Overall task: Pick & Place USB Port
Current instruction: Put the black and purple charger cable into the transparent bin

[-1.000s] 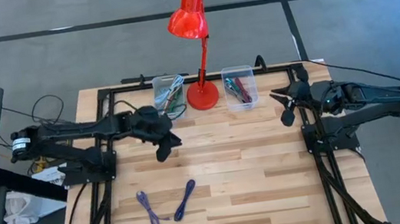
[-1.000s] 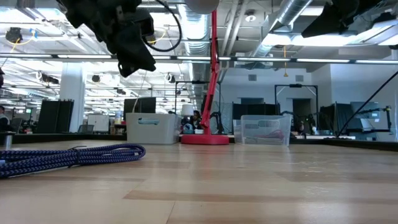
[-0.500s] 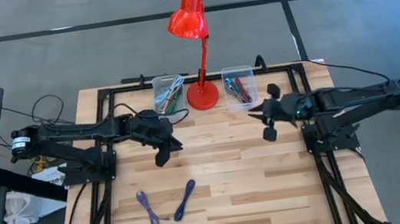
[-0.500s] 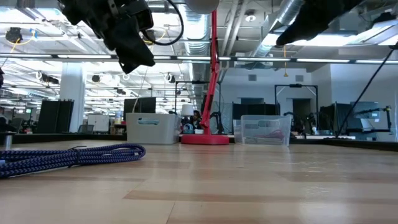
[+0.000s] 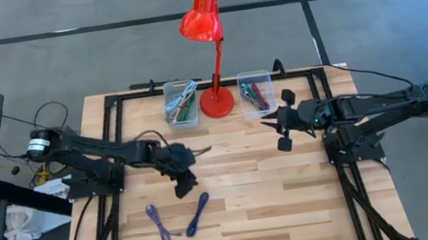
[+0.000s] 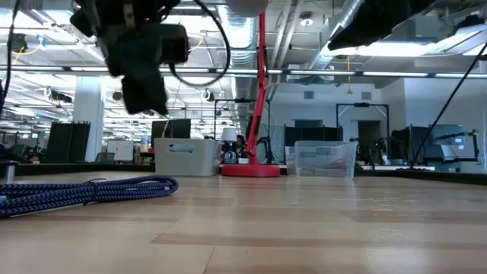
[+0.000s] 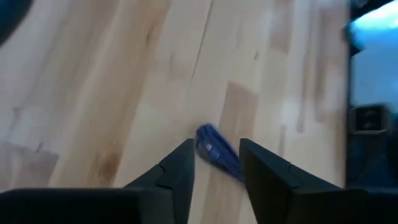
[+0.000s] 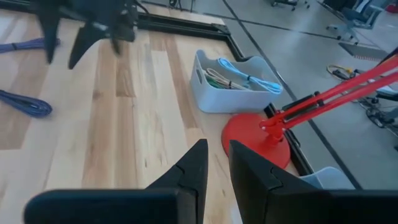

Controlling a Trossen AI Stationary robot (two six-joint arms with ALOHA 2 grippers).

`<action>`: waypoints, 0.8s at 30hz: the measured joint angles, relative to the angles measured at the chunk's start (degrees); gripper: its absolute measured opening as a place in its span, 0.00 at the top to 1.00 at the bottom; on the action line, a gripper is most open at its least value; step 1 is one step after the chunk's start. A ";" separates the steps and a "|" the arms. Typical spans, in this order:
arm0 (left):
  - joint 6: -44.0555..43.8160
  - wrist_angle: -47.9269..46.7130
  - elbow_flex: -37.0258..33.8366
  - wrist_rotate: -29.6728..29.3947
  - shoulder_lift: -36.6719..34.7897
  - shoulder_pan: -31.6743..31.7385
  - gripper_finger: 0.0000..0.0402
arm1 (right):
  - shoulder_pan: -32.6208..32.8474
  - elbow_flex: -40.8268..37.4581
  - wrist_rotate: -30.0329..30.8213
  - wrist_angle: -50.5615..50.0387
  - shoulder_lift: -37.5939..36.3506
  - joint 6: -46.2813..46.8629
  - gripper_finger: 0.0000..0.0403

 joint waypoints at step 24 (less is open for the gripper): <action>-12.51 8.46 -0.02 -5.50 15.58 -6.38 0.59 | -0.66 0.00 -0.02 -0.33 0.02 -0.59 0.86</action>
